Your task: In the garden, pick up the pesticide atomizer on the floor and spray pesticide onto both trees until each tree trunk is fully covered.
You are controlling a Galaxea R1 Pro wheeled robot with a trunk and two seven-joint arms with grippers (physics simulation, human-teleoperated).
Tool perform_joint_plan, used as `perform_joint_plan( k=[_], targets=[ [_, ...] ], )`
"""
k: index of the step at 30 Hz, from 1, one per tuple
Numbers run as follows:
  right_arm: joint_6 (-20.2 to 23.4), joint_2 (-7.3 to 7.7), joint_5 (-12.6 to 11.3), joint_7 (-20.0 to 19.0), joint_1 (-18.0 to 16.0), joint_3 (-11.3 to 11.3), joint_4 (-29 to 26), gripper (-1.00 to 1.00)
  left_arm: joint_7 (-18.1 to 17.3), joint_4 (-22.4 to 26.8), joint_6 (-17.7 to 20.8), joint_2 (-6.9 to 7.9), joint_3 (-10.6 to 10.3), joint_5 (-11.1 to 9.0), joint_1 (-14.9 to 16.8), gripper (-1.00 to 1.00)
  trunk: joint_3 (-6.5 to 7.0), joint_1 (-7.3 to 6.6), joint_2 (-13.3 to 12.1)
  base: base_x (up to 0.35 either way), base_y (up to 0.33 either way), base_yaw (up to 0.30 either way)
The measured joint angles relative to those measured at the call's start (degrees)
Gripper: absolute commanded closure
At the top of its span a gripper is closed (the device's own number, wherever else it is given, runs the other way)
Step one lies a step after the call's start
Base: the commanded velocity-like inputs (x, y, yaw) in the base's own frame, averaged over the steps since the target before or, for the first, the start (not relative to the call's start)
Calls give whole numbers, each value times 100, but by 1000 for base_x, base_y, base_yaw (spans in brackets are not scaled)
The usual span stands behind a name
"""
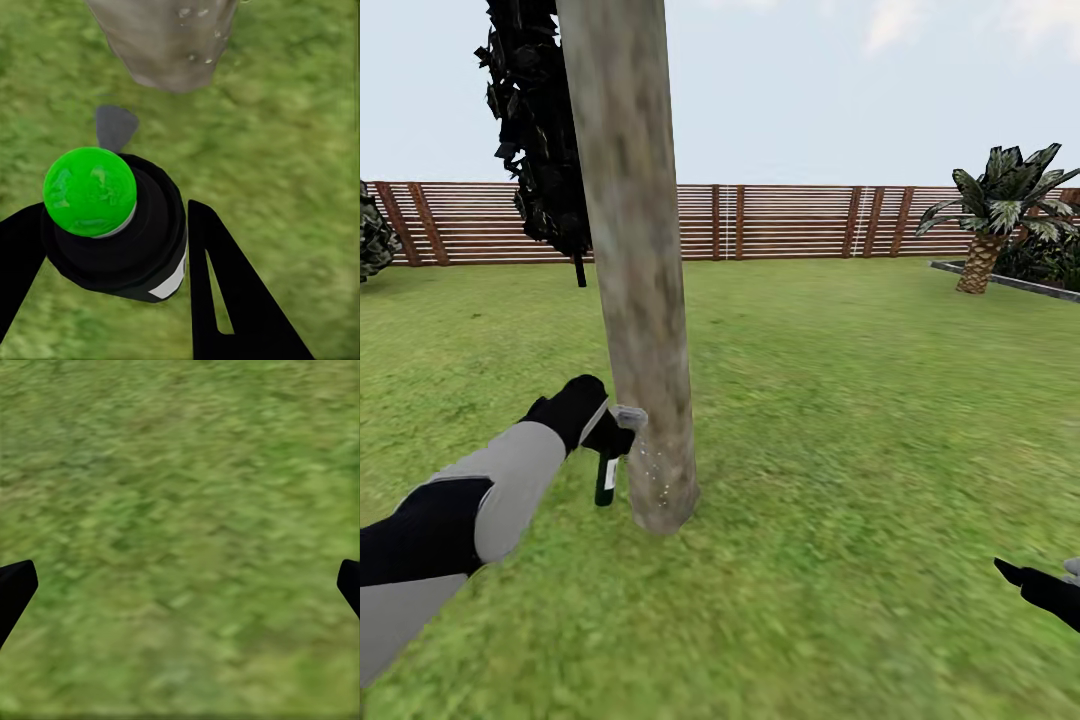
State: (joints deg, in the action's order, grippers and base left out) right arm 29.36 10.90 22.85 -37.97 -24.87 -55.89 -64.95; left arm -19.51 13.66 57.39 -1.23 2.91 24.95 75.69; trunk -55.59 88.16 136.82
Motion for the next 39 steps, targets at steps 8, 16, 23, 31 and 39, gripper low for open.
perform_joint_plan(
  k=[8, 16, 23, 31, 39],
  targets=[
    [0, 0, 0, 0, 0, -1, 0, -100, -42, -3, 4, 225, -18, 53, 365, 100, 0, 0, 0, 0, 0, 0],
    [0, 0, 0, 0, 0, 0, 0, -100, -438, -5, 15, 448, 7, -22, 786, 100, 0, 0, 0, 0, 0, 0],
    [0, 0, 0, 0, 0, -1, 5, -100, -698, -5, 9, 448, -37, -2, 1163, 100, 0, 0, 0, 0, 0, 0],
    [0, 0, 0, 0, 0, -1, 3, -100, -703, -455, 9, 455, -278, 12, 1347, 100, -1, 0, 0, 0, 0, 0],
    [0, 0, 0, 0, 0, -1, 4, -100, -703, -1179, -12, 438, -992, 8, 1345, 100, 0, 0, 0, 0, 0, 0]
  ],
)
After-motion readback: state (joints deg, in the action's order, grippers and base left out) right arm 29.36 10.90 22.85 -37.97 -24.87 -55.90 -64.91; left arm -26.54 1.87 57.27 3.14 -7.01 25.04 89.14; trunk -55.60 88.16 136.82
